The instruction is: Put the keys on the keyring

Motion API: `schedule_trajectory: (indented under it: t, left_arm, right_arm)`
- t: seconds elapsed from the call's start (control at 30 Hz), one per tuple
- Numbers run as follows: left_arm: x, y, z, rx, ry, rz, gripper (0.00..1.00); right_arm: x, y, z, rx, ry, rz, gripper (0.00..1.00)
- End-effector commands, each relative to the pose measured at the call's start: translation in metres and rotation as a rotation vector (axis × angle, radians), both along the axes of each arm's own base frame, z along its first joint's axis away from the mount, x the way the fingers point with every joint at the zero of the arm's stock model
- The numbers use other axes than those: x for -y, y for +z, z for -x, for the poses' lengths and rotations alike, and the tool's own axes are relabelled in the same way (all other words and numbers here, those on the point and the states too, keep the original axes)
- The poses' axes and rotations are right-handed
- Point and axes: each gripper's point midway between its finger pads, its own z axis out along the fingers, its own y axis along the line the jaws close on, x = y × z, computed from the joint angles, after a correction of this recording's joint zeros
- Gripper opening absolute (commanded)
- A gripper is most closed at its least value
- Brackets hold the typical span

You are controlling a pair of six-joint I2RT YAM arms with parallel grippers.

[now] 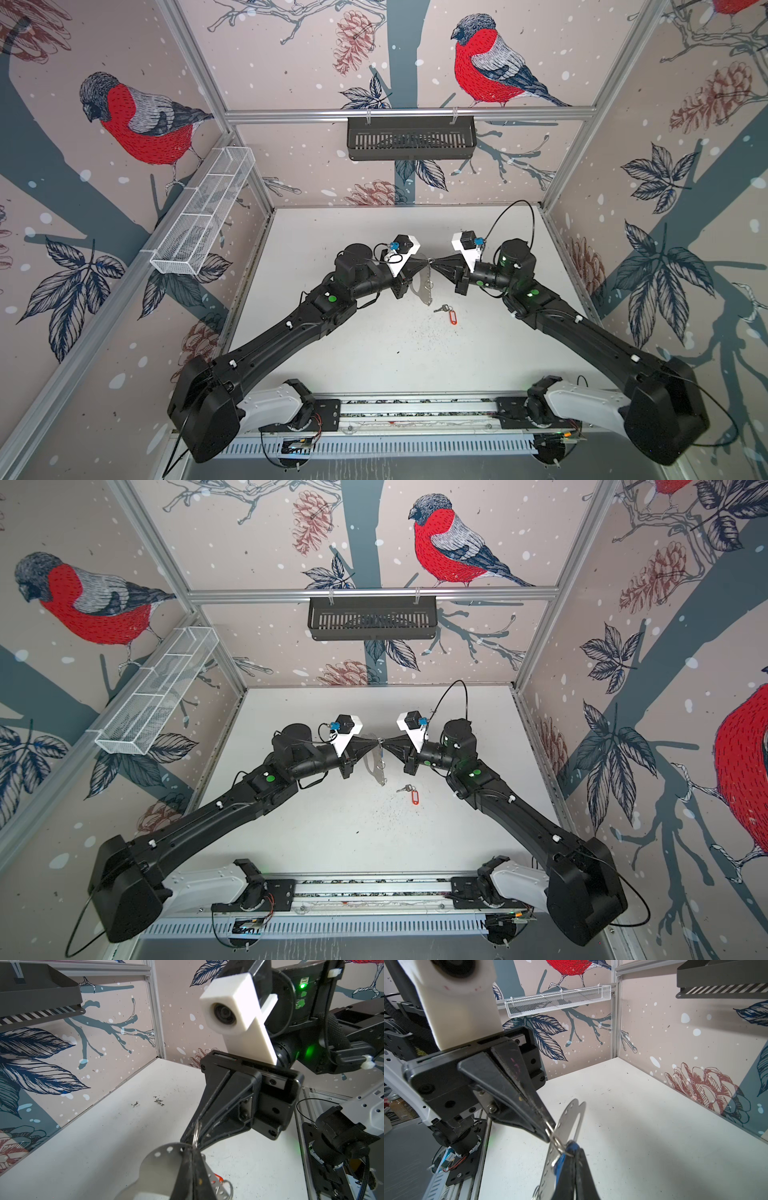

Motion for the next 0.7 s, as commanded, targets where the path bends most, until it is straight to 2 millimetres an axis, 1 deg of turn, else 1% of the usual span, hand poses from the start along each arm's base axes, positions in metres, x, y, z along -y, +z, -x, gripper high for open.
schedule_trajectory:
  t: [0.0, 0.03, 0.07, 0.13, 0.17, 0.23, 0.4, 0.5, 0.67]
  left_arm:
    - [0.004, 0.011, 0.005, 0.035, -0.038, 0.033, 0.00]
    - [0.004, 0.011, 0.005, 0.035, -0.036, 0.034, 0.00]
    - [0.003, 0.011, 0.005, 0.034, -0.035, 0.036, 0.00]
    - [0.002, 0.011, 0.005, 0.035, -0.031, 0.039, 0.00]
    - [0.001, 0.011, 0.004, 0.037, -0.025, 0.042, 0.00]
    - [0.000, 0.009, 0.004, 0.035, -0.017, 0.044, 0.00]
    - [-0.003, 0.006, 0.003, 0.023, 0.001, 0.051, 0.00]
    - [-0.003, 0.004, 0.003, 0.017, 0.001, 0.057, 0.00]
    - [-0.003, 0.001, 0.003, 0.009, 0.003, 0.056, 0.00]
  right_arm:
    - [-0.003, 0.004, 0.004, 0.029, 0.023, 0.007, 0.06]
    - [-0.003, 0.004, 0.004, 0.029, 0.019, 0.013, 0.11]
    - [-0.001, 0.004, 0.002, 0.031, 0.009, 0.016, 0.18]
    - [0.001, 0.004, 0.002, 0.036, -0.004, 0.021, 0.29]
    - [0.003, 0.004, 0.001, 0.037, -0.015, 0.023, 0.33]
    - [0.007, 0.006, 0.002, 0.044, -0.027, 0.021, 0.37]
    - [0.015, 0.010, 0.004, 0.060, -0.051, 0.011, 0.38]
    - [0.016, 0.013, 0.007, 0.072, -0.044, 0.006, 0.35]
    - [0.014, 0.013, 0.012, 0.079, -0.015, 0.005, 0.20]
